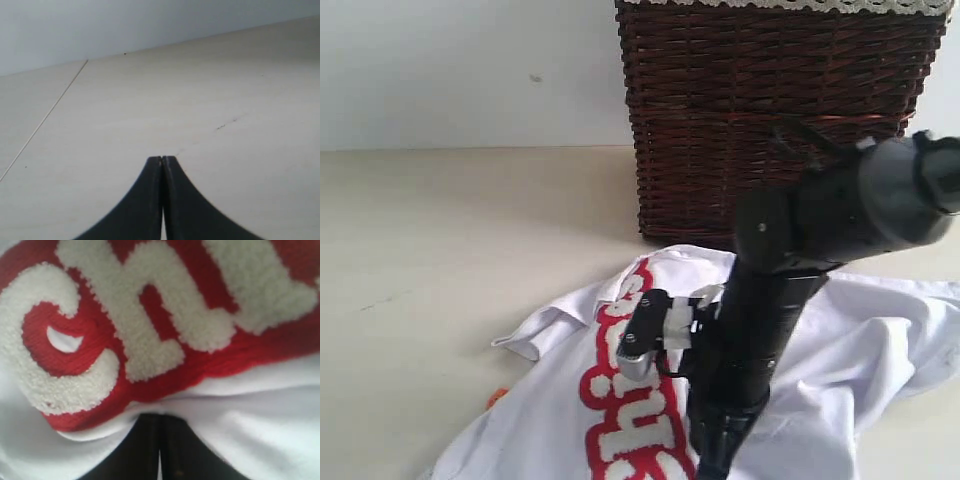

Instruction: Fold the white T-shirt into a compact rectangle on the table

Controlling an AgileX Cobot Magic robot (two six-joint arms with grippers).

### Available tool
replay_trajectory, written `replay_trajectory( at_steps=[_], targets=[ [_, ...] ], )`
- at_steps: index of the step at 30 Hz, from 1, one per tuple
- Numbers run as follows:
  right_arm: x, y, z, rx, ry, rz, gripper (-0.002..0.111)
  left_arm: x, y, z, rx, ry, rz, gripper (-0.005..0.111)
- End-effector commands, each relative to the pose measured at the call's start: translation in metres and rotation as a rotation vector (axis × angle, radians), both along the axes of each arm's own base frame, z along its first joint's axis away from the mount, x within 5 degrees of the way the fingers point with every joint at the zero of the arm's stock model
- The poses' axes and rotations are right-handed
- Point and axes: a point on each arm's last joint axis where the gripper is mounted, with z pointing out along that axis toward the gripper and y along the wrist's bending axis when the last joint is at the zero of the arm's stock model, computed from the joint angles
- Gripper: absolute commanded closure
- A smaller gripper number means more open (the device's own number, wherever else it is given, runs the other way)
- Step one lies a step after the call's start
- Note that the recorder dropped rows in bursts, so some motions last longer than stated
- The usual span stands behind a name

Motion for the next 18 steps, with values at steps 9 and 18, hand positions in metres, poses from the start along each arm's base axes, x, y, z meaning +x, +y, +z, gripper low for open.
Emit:
replay_trajectory(
  at_steps=[9, 18],
  targets=[
    [0.012, 0.023, 0.046, 0.01, -0.143, 0.032, 0.097, 0.0, 0.0, 0.002, -0.01, -0.018, -0.002, 0.107],
    [-0.017, -0.037, 0.151, 0.058, -0.241, 0.301, 0.062, 0.0, 0.0, 0.002, -0.01, -0.018, -0.002, 0.107]
  ],
)
